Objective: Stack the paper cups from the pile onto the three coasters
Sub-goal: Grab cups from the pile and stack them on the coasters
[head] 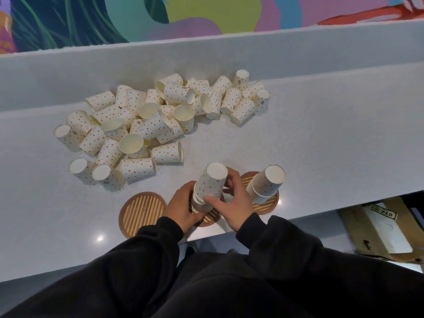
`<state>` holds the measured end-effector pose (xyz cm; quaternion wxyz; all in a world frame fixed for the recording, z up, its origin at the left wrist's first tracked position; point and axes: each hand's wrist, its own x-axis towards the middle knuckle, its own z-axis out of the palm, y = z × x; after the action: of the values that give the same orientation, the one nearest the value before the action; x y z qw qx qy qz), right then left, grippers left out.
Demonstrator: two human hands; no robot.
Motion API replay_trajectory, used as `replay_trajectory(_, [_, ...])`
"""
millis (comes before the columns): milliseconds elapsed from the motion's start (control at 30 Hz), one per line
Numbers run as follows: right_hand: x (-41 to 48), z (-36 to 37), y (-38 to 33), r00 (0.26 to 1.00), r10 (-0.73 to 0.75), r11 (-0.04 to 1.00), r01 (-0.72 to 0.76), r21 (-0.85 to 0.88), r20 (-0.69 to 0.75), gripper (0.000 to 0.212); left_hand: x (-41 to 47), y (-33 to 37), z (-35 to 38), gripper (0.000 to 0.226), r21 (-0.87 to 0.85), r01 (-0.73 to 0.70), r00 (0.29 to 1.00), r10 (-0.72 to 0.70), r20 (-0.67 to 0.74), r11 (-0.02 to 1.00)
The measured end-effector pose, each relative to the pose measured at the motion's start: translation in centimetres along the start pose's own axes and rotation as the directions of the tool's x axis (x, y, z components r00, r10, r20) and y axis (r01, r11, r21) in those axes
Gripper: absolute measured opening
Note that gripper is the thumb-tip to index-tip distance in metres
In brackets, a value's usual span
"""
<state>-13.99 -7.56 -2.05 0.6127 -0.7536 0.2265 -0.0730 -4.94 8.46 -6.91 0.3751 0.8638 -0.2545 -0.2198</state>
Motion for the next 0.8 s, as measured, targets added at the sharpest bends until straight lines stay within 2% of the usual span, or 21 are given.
replay_trajectory(167, [-0.1,1.0,1.8,0.997,0.001,0.995,0.007,-0.098,0.076,0.076,0.1,-0.3,-0.1,0.105,-0.023,0.053,0.999,-0.053,0.013,0.998])
replay_trajectory(233, [0.2,1.3,2.4,0.996,0.019,0.993,-0.008,-0.120,0.091,0.076,0.0,-0.5,-0.2,0.107,-0.007,0.065,0.998,-0.065,0.009,0.998])
replay_trajectory(500, [0.4,1.7,4.0,0.986,0.074,0.977,-0.041,-0.211,0.149,0.077,0.0,-1.6,-0.8,0.097,0.039,0.017,1.000,-0.017,-0.007,0.999])
replay_trajectory(700, [0.7,1.8,5.0,0.983,0.083,0.959,-0.034,-0.281,0.165,0.082,2.3,-1.1,-5.4,0.076,0.204,-0.036,0.989,0.064,-0.133,0.978])
replay_trajectory(800, [1.0,1.8,4.8,0.980,0.091,0.946,-0.029,-0.324,0.176,0.082,5.0,-0.6,-8.0,0.074,0.345,-0.041,0.978,0.109,-0.179,0.938])
